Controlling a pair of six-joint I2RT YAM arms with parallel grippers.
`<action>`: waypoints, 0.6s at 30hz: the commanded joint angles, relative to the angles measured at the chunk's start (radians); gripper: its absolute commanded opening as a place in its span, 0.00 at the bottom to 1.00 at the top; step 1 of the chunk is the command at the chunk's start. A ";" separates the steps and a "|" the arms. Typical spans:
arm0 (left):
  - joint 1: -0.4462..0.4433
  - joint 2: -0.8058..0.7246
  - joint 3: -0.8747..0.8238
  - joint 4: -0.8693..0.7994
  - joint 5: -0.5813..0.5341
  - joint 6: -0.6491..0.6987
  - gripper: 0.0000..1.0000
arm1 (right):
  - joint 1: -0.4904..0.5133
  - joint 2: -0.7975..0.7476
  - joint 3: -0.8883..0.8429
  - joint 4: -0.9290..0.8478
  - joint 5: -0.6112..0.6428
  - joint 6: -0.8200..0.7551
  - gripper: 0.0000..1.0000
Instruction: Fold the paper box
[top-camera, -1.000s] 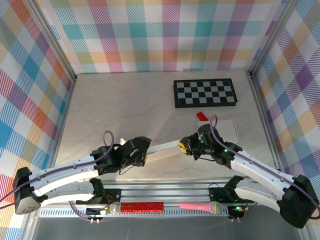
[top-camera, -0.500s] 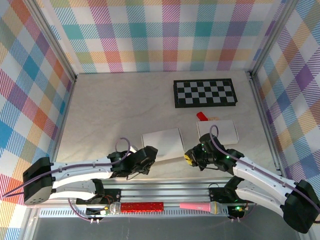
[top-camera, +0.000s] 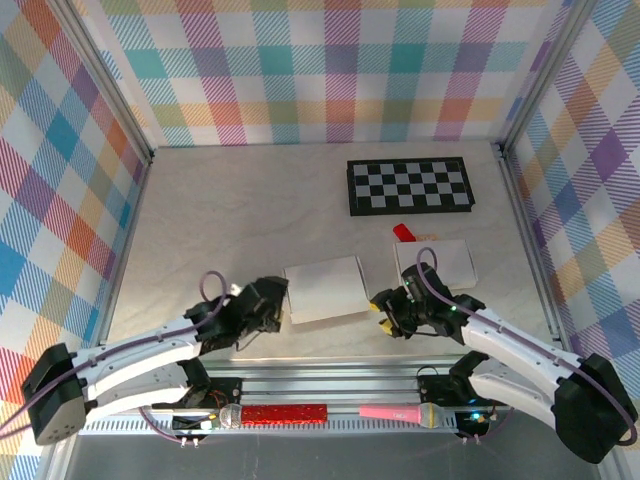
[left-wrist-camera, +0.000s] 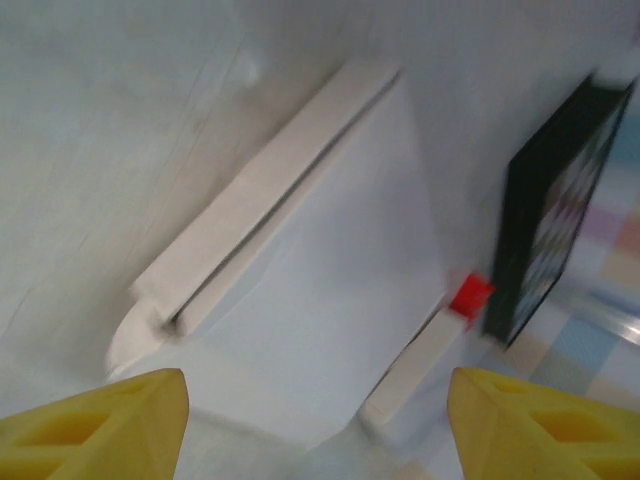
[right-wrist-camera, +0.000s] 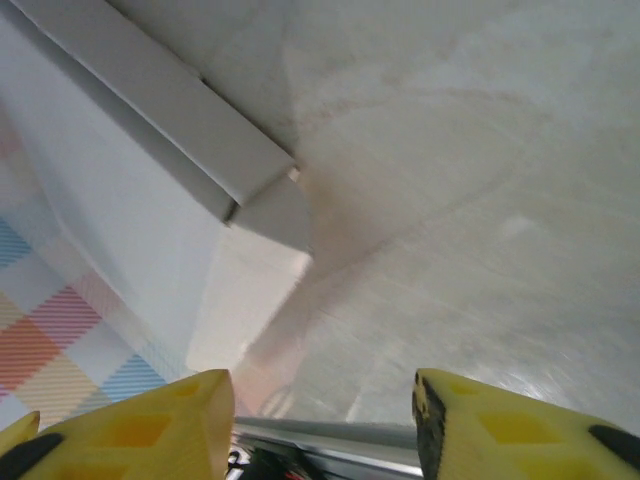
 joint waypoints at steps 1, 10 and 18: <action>0.166 0.021 0.038 -0.061 0.184 0.204 0.67 | -0.023 0.084 0.061 0.082 -0.041 -0.080 0.57; 0.276 0.158 0.105 -0.059 0.390 0.324 0.66 | -0.022 0.254 0.174 0.111 -0.077 0.007 0.48; 0.283 0.328 0.279 -0.174 0.424 0.535 0.66 | -0.022 0.259 0.200 0.010 -0.075 0.034 0.47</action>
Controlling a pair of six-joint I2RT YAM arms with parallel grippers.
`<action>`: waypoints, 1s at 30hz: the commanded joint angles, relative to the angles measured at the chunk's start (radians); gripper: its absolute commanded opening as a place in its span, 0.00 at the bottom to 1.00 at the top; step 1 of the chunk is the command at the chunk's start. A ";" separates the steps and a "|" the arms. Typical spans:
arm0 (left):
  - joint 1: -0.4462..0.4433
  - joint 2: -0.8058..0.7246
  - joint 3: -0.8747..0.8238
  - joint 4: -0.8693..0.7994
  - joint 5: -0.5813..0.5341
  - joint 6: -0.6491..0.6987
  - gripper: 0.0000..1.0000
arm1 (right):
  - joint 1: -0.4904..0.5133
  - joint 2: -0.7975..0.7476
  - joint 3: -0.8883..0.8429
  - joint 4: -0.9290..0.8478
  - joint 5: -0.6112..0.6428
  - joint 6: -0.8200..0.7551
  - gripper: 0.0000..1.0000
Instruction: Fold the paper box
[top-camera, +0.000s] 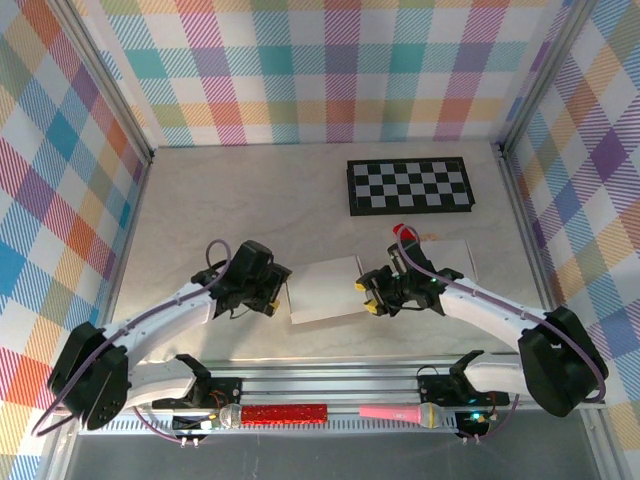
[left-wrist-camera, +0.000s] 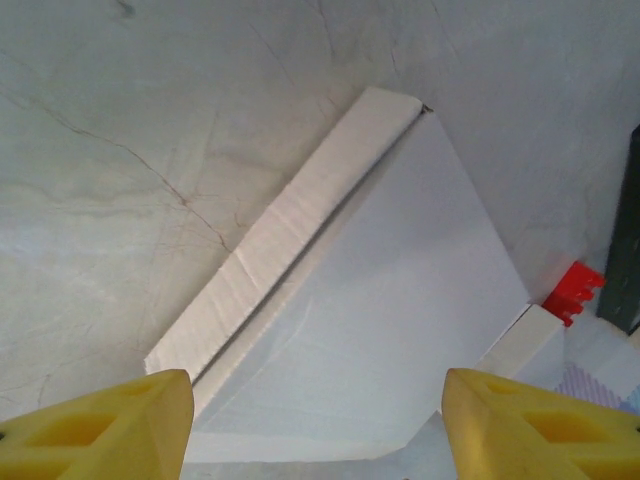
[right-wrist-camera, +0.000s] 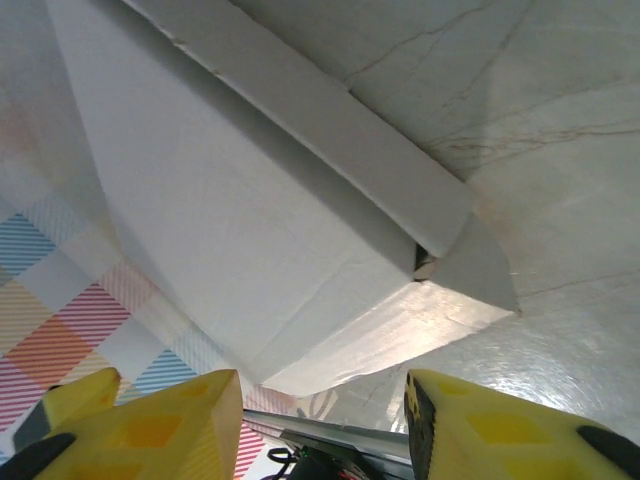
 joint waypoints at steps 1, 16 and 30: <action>0.010 0.083 0.149 -0.129 0.028 0.194 0.67 | -0.002 -0.012 0.027 -0.060 0.001 0.022 0.47; 0.050 0.455 0.531 -0.310 -0.074 0.689 0.63 | -0.005 0.106 0.035 0.024 0.011 -0.017 0.46; 0.076 0.733 0.718 -0.282 -0.001 0.921 0.50 | -0.007 0.116 0.037 0.023 0.010 -0.018 0.46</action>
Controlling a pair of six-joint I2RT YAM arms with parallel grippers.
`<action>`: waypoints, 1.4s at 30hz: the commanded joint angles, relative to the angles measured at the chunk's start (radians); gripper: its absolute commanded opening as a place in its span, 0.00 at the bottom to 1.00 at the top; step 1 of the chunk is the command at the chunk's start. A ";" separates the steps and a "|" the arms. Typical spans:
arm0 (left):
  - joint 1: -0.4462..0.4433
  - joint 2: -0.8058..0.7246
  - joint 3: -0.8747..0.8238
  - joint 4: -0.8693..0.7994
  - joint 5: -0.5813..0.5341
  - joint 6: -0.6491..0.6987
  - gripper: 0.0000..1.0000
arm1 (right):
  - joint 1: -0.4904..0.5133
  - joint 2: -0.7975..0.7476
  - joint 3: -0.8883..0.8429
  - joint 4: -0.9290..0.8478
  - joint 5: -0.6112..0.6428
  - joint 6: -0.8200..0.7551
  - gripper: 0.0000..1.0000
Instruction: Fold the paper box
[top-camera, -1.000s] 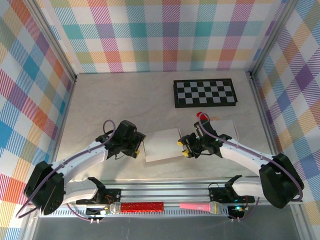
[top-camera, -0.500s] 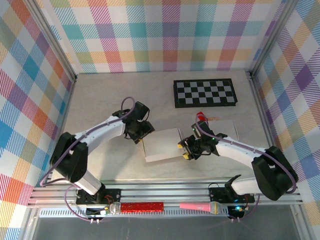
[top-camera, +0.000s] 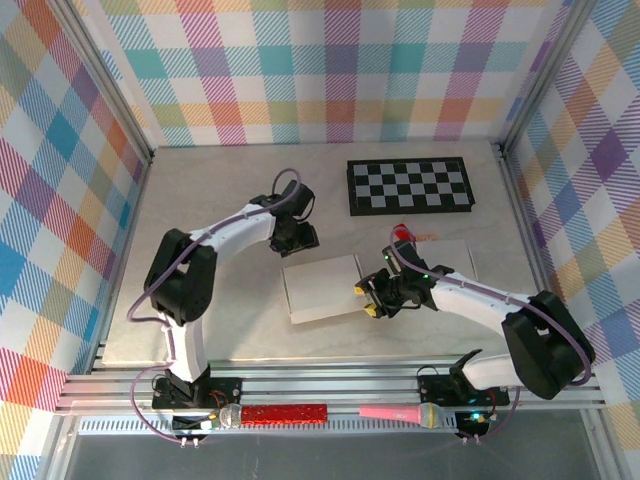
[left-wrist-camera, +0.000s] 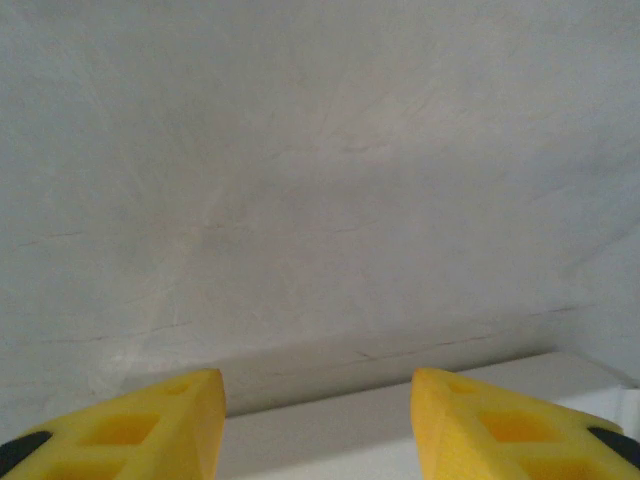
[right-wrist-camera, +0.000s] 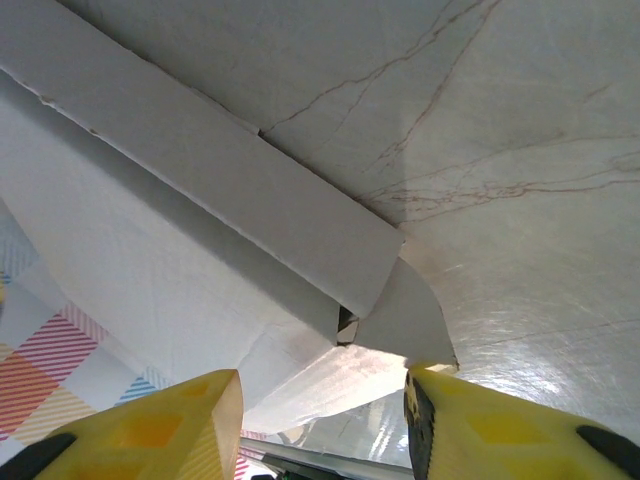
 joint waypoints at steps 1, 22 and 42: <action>0.004 0.021 -0.005 -0.009 0.057 0.054 0.49 | -0.006 0.016 0.021 0.020 0.002 -0.014 0.46; -0.088 0.064 -0.064 0.015 0.087 0.111 0.48 | -0.020 0.130 -0.002 0.214 0.042 -0.239 0.30; -0.020 0.021 -0.160 0.124 0.113 0.004 0.46 | -0.020 0.163 0.064 0.170 0.051 -0.278 0.28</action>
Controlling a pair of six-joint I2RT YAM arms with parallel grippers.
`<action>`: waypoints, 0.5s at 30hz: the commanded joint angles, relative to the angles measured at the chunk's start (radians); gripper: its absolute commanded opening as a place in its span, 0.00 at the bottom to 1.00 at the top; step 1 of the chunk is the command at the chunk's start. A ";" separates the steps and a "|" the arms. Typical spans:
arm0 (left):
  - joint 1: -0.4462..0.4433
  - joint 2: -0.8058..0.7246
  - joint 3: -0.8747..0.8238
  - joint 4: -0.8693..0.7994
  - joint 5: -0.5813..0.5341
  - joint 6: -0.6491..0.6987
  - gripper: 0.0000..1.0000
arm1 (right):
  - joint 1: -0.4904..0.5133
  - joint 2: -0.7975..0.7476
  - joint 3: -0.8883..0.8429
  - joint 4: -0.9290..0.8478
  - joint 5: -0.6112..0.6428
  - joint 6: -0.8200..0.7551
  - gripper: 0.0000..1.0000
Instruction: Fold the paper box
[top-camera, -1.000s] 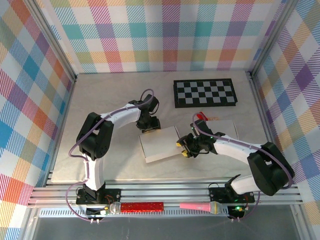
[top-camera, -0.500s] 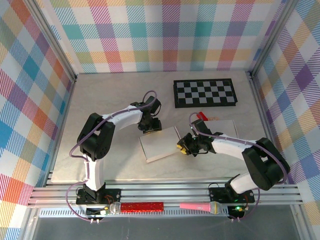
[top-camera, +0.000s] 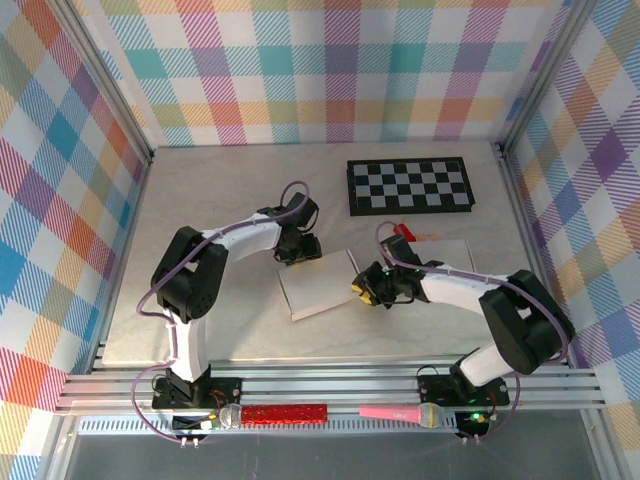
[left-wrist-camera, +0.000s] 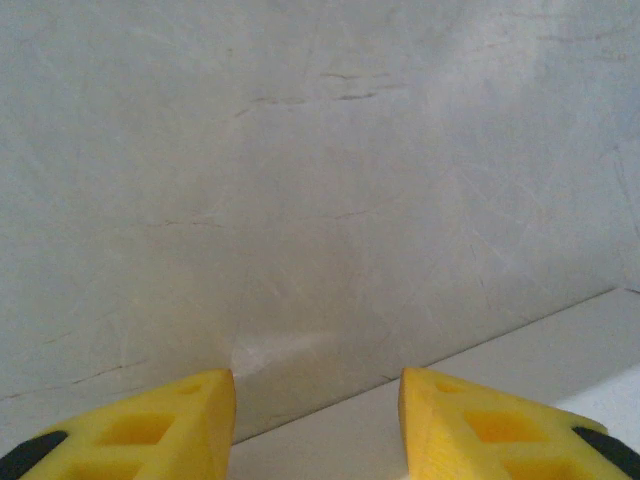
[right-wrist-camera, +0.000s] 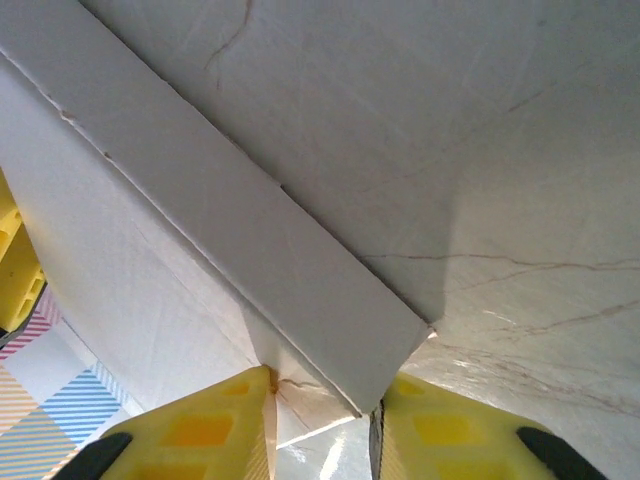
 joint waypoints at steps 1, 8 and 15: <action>0.018 0.001 -0.064 -0.007 0.092 -0.035 0.46 | 0.002 0.023 0.040 0.016 0.035 -0.046 0.29; 0.088 0.002 -0.085 0.017 0.103 -0.037 0.46 | 0.000 0.228 0.207 0.034 -0.068 -0.072 0.29; 0.196 -0.020 -0.098 -0.010 0.062 -0.037 0.46 | 0.001 0.462 0.518 -0.030 -0.109 -0.104 0.28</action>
